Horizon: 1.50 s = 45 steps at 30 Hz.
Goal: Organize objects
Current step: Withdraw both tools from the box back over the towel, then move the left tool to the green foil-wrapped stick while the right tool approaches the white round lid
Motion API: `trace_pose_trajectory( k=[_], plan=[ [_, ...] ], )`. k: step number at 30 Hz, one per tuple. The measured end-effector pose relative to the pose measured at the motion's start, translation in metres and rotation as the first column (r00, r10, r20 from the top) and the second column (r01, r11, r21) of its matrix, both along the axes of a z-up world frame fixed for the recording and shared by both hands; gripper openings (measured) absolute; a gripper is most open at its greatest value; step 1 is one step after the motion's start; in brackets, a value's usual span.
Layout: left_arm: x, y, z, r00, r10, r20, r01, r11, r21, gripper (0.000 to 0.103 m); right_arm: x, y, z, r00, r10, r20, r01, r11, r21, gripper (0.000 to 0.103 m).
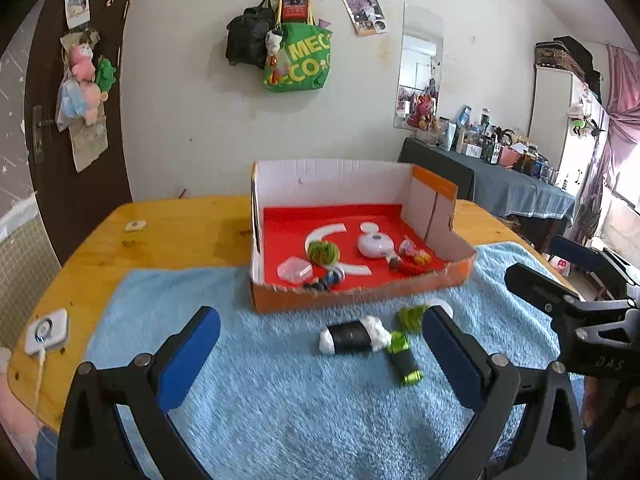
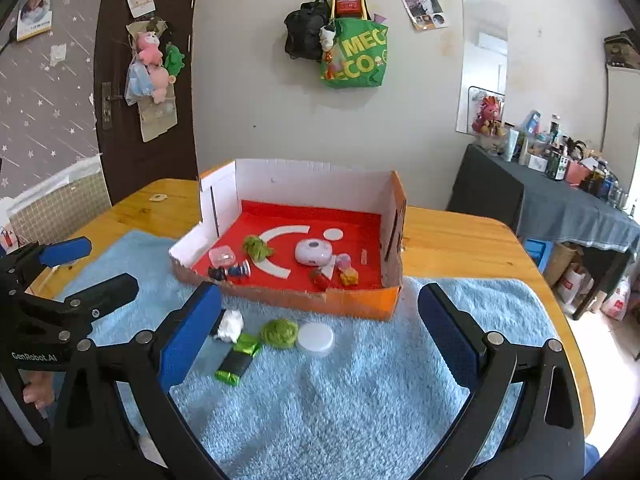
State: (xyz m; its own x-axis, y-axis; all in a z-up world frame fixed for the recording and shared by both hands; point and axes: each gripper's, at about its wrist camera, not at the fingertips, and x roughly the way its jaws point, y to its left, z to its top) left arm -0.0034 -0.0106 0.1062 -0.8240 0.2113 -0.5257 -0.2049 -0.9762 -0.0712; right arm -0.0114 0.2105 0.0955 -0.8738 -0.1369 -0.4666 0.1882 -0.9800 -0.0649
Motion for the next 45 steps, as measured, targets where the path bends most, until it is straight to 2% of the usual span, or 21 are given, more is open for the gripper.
trace_pose_trajectory(
  k=[6,15,26,29,33,37,41,42,45],
  plan=[
    [0.006,-0.003,-0.023,0.999,0.022,0.023,-0.022,1.000,0.015,0.103,0.007,-0.002,-0.023,1.000,-0.015,0.008,0.015,1.000,0.001,0.101],
    [0.008,0.001,-0.055,0.997,0.036,0.074,-0.036,0.999,-0.006,0.103,0.002,0.002,-0.063,0.994,-0.040,0.104,0.042,0.999,-0.015,0.101],
    [-0.002,0.013,-0.066,0.992,-0.019,0.123,0.018,1.000,0.008,0.103,-0.012,0.008,-0.076,0.986,-0.049,0.160,0.049,0.999,-0.001,0.101],
    [-0.008,0.020,-0.068,0.988,-0.049,0.149,0.047,0.999,0.015,0.103,-0.027,0.010,-0.076,0.983,0.000,0.185,-0.008,0.999,0.041,0.101],
    [-0.017,0.034,-0.071,0.980,-0.088,0.181,0.085,0.996,0.020,0.102,-0.053,0.015,-0.078,0.961,0.075,0.268,-0.104,0.990,0.094,0.101],
    [-0.027,0.048,-0.075,0.971,-0.104,0.214,0.105,0.994,0.008,0.094,-0.075,0.016,-0.088,0.931,0.123,0.344,-0.180,0.974,0.138,0.100],
    [-0.035,0.056,-0.081,0.961,-0.112,0.253,0.114,0.993,0.005,0.086,-0.089,0.014,-0.093,0.909,0.171,0.380,-0.238,0.962,0.136,0.098],
    [-0.038,0.058,-0.082,0.958,-0.113,0.265,0.116,0.993,0.006,0.084,-0.091,0.014,-0.093,0.905,0.183,0.384,-0.250,0.959,0.133,0.096],
    [-0.043,0.062,-0.082,0.958,-0.105,0.267,0.112,0.994,-0.011,0.080,-0.098,0.012,-0.094,0.886,0.220,0.409,-0.287,0.951,0.111,0.079]
  ],
)
